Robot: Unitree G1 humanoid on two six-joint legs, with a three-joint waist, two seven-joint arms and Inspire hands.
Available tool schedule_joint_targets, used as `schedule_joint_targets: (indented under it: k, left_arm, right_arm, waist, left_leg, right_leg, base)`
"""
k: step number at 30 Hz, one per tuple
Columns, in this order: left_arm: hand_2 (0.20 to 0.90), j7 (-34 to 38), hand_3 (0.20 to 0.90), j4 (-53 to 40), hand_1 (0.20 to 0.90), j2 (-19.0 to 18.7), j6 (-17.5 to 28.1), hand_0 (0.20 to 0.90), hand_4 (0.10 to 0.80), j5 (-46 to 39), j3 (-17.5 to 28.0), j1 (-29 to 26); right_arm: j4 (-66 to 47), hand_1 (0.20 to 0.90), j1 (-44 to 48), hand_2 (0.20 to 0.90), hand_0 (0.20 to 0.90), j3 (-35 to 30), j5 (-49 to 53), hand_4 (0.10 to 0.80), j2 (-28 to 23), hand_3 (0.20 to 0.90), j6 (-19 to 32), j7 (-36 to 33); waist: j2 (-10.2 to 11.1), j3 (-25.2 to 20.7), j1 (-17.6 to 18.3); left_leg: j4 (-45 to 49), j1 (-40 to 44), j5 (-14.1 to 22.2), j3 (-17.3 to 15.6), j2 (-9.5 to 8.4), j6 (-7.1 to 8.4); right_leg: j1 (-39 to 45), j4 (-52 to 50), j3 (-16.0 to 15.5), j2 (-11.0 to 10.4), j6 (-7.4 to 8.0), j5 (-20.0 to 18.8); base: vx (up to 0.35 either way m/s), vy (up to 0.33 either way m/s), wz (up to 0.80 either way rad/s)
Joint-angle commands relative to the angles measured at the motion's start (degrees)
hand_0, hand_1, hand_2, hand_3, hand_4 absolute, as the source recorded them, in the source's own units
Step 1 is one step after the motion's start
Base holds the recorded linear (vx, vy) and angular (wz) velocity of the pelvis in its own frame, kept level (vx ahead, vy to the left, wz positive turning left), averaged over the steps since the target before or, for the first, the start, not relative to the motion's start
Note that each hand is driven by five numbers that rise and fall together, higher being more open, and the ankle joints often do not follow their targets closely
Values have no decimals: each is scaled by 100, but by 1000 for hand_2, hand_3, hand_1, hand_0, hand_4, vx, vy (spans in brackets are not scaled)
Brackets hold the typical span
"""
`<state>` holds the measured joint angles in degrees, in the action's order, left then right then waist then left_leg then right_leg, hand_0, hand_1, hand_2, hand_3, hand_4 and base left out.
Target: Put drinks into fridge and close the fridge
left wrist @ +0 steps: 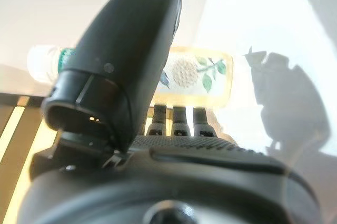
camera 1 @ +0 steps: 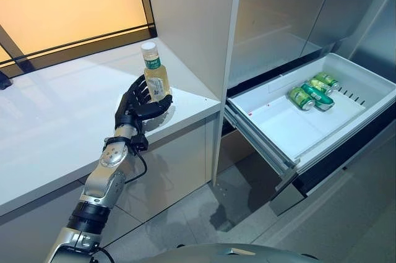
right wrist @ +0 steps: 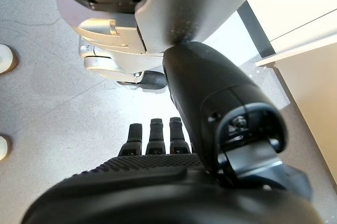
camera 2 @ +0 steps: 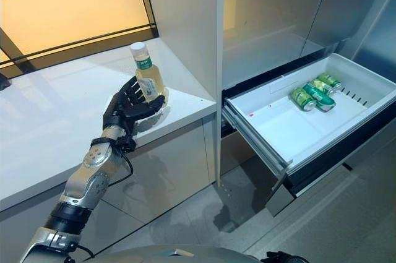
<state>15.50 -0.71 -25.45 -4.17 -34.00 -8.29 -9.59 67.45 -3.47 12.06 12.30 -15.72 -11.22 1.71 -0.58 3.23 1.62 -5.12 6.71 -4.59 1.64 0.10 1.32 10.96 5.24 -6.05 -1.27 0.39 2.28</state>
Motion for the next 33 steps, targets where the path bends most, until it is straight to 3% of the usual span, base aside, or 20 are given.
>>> schedule_joint_targets:
  k: [1, 33]
  left_arm:
    - [900, 84, 900, 18, 900, -84, 468, 900, 800, 225, 64, -1276]
    - [900, 536, 900, 1182, 900, -202, 645, 900, 800, -147, 174, -2255]
  right_arm:
    - [-41, 900, 231, 900, 900, 232, 124, 800, 200, 900, -19, 90]
    - [131, 900, 240, 900, 900, 375, 13, 800, 140, 900, 72, 207]
  waist:
    - [55, -114, -12]
    - [16, -236, 205]
  left_leg:
    - [12, 165, 704, 57, -224, -203]
    - [12, 238, 754, -60, -199, -170]
  right_leg:
    - [-304, -126, 157, 4, 356, -170]
    - [-301, -148, 281, 16, 369, -132]
  base:
    - [3, 1, -5]
    - [4, 0, -2]
